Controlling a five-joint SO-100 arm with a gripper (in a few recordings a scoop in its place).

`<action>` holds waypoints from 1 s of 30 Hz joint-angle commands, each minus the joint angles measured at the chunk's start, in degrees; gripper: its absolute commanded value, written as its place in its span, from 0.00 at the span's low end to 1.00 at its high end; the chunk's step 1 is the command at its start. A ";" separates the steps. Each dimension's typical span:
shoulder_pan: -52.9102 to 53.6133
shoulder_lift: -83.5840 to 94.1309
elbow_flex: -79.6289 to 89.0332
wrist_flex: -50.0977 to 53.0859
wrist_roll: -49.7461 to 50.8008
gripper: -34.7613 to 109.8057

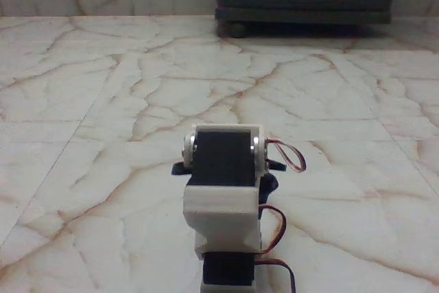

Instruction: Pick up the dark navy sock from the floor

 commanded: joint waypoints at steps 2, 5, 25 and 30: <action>0.88 6.86 2.64 -1.14 -0.97 0.24; 1.93 10.02 5.62 -2.72 -2.20 0.24; -0.79 10.28 20.74 -47.20 -3.87 0.24; -1.41 10.28 20.65 -53.61 -6.24 0.24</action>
